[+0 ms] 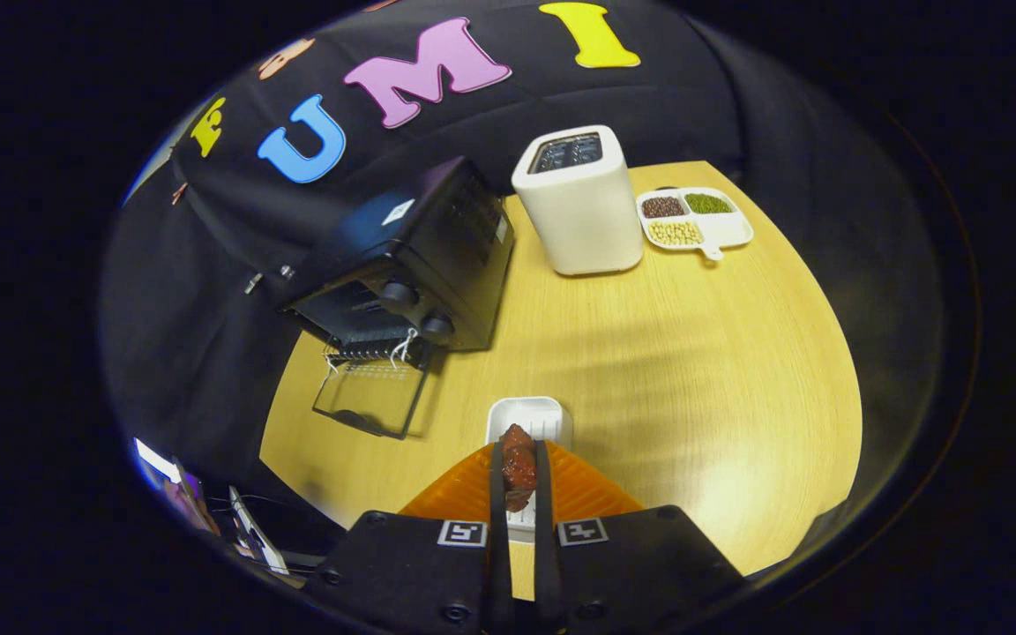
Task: Open the toaster oven, put the food inside, and close the toaster oven door.
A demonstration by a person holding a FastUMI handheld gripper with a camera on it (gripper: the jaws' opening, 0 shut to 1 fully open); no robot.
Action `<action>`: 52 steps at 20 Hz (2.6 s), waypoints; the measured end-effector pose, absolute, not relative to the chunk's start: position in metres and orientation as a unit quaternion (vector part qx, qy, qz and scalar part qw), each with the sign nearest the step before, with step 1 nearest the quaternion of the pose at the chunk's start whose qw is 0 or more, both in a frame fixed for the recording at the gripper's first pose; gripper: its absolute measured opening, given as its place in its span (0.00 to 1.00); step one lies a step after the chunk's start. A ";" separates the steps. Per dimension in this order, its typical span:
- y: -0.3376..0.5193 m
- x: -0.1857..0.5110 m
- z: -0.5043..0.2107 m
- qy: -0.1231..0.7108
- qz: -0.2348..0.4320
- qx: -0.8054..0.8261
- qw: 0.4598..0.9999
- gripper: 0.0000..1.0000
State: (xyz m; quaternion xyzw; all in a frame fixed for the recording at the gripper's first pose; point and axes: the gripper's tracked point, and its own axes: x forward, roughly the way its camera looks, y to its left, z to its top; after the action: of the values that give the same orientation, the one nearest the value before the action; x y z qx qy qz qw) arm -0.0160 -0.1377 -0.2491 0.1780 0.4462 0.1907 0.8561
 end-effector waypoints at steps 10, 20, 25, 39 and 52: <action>0.011 -0.035 -0.157 0.373 0.229 0.224 0.871 0.14; 0.114 -0.002 -0.177 0.360 0.202 0.299 0.860 0.14; 0.129 0.025 -0.210 0.366 0.170 0.305 0.862 0.14; 0.143 0.112 -0.258 0.313 0.108 0.421 0.845 0.14; 0.097 0.122 -0.286 0.312 0.031 0.103 0.944 0.74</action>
State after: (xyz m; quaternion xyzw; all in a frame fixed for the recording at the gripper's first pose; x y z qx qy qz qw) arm 0.1220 0.0966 -0.2862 0.1026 0.3118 0.0307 0.9441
